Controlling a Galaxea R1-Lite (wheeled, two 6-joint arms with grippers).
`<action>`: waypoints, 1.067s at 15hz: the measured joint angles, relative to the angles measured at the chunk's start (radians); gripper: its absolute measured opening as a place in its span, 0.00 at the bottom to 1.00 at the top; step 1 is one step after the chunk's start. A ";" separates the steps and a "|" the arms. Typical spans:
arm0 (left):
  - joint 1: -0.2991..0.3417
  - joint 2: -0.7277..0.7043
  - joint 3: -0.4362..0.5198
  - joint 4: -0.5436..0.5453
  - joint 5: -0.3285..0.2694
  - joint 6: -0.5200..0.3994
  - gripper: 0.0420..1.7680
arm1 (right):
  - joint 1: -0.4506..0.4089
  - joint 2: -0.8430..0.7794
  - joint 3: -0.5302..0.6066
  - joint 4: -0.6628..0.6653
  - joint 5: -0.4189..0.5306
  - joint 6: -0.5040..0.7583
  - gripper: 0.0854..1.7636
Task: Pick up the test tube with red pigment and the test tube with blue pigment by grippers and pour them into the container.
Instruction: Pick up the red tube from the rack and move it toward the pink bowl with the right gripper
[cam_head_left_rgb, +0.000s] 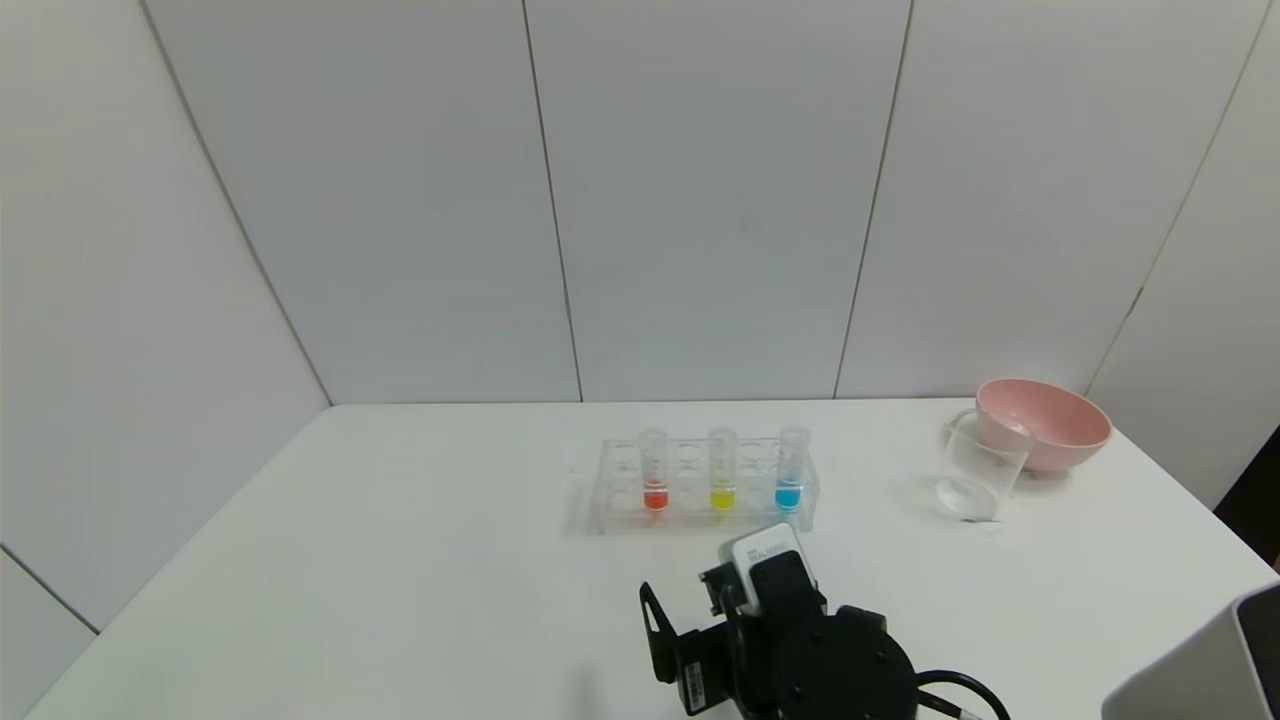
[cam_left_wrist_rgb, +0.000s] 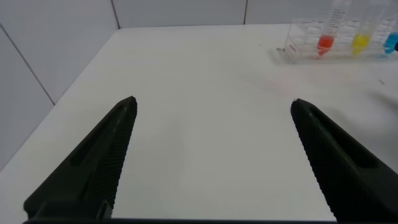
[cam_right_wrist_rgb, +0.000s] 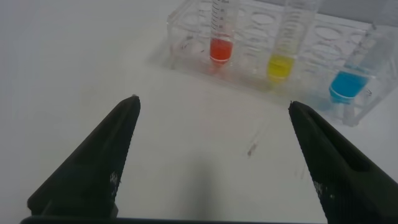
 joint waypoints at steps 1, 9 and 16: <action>0.000 0.000 0.000 0.000 0.000 0.000 1.00 | 0.001 0.008 -0.048 0.035 0.015 0.001 0.97; 0.000 0.000 0.000 0.000 0.000 0.000 1.00 | -0.079 0.121 -0.334 0.175 0.107 -0.001 0.97; 0.000 0.000 0.000 0.000 0.000 0.000 1.00 | -0.129 0.205 -0.498 0.246 0.137 -0.011 0.97</action>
